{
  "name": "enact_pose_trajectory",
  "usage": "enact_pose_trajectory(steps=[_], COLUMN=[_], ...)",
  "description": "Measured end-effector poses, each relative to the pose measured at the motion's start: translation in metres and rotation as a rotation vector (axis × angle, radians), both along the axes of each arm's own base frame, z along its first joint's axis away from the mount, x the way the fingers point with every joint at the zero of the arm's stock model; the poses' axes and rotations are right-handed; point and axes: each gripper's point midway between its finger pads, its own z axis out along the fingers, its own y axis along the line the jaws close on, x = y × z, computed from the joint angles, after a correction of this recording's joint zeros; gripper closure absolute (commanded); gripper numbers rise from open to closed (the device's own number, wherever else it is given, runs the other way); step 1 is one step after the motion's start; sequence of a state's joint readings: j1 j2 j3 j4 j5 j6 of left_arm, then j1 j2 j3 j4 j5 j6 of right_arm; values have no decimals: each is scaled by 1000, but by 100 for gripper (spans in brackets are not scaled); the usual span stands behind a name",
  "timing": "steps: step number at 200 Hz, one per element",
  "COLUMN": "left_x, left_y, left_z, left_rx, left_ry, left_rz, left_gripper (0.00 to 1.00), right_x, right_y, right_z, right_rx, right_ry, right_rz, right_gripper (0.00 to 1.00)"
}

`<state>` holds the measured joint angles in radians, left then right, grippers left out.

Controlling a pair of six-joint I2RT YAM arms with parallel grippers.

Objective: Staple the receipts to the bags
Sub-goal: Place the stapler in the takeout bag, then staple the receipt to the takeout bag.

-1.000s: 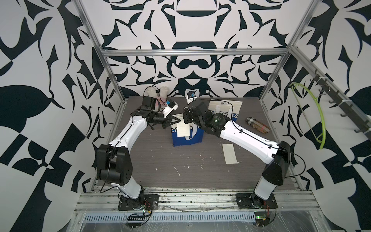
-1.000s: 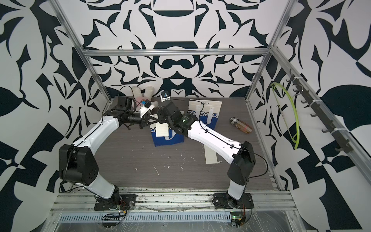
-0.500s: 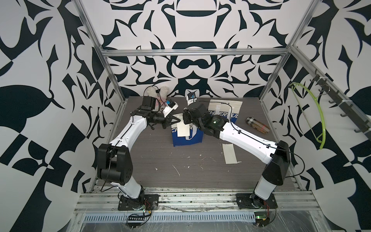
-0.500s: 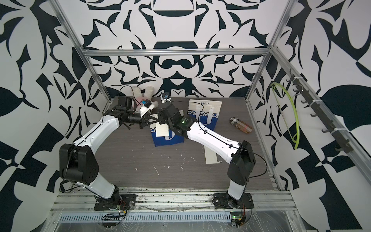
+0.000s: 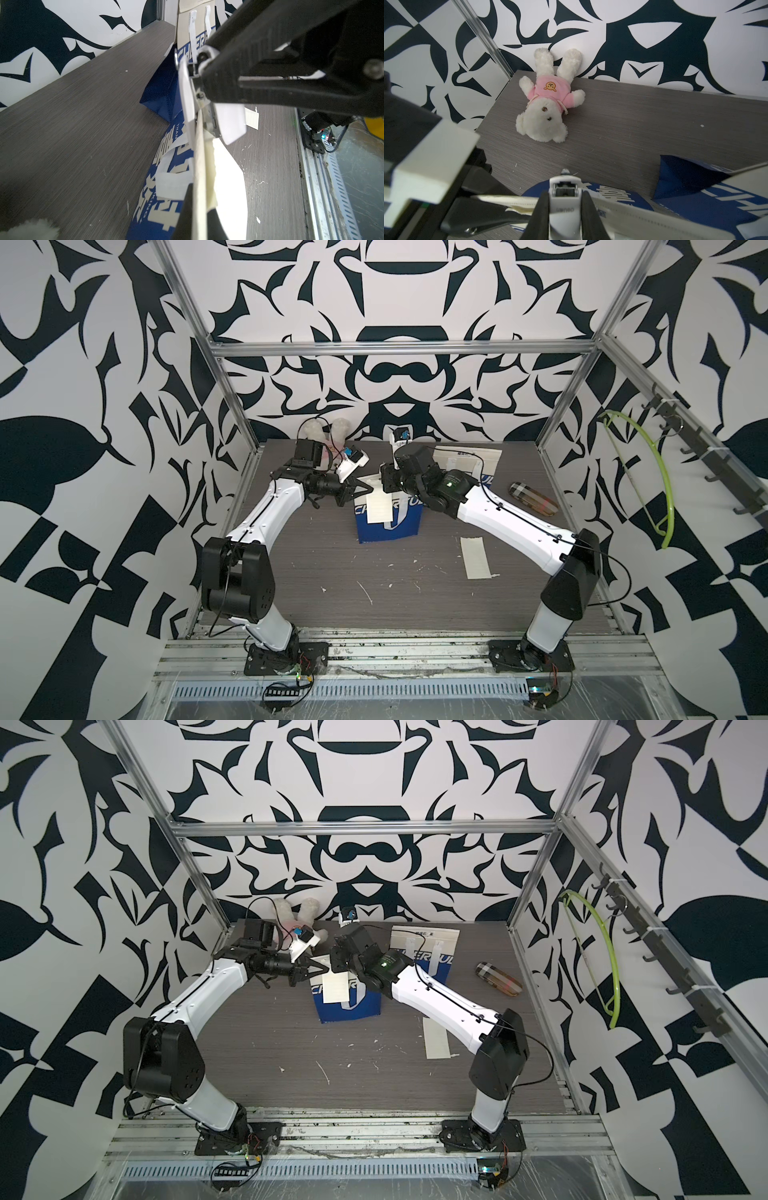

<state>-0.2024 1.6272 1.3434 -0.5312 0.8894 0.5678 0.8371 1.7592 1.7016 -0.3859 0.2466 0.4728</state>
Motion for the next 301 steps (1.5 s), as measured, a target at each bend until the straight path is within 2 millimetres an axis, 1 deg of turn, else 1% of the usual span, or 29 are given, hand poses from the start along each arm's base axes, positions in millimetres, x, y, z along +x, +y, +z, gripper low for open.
enact_pose_trajectory(steps=[43,52,65,77,86,94,111,121,127,130,134,137,145,166,187,204,220,227,240,250,261,279,301], left_x=[2,2,2,2,3,4,5,5,5,5,5,5,5,5,4,3,1,-1,-4,-6,-7,-10,-12], left_y=[2,3,3,3,3,2,2,2,2,2,2,2,2,2,2,1,1,1,0,0,0,-1,-2], left_z=[-3,-3,-4,-4,-3,-2,-1,-1,-1,-1,-1,-1,-1,-1,0,0,0,-1,-1,0,0,0,0], left_rx=[8,10,13,14,11,10,10,11,11,11,12,11,11,11,13,15,15,14,15,16,17,22,25], left_ry=[13,18,21,21,10,2,-12,-17,-20,-21,-23,-23,-25,-33,-49,-64,-78,-84,-98,-106,-113,-131,-146], left_rz=[17,19,21,21,19,18,15,12,12,11,10,10,8,2,-7,-20,-38,-49,-70,-79,-88,-104,-121], left_gripper=[100,100,100,100,100,100,100,100,100,100,100,100,100,100,100,100,100,100,100,100,100,100,100], right_x=[6,6,6,5,0,-8,-25,-34,-39,-41,-44,-45,-47,-47,-42,-36,-34,-38,-48,-55,-58,-50,-34], right_y=[5,6,6,6,9,11,15,14,14,14,14,13,10,-5,-28,-47,-61,-63,-59,-51,-41,-27,-16], right_z=[-5,-6,-7,-7,-12,-20,-37,-43,-43,-42,-40,-38,-31,-8,22,52,71,73,72,68,66,60,37], right_rx=[72,82,90,98,88,73,36,11,2,3,-4,0,-7,-17,-17,-31,-102,-136,-190,-215,-225,-237,-254], right_ry=[62,70,76,78,95,115,150,167,171,175,171,172,156,108,40,-63,-188,-234,-297,-320,-338,-356,-336], right_rz=[-53,-61,-66,-64,-35,-10,50,84,106,115,134,140,168,220,290,396,508,568,695,802,900,1005,1065], right_gripper=[89,86,76,63,52,45,36,32,29,23,19,15,10,8,9,8,4,2,1,1,1,2,3])
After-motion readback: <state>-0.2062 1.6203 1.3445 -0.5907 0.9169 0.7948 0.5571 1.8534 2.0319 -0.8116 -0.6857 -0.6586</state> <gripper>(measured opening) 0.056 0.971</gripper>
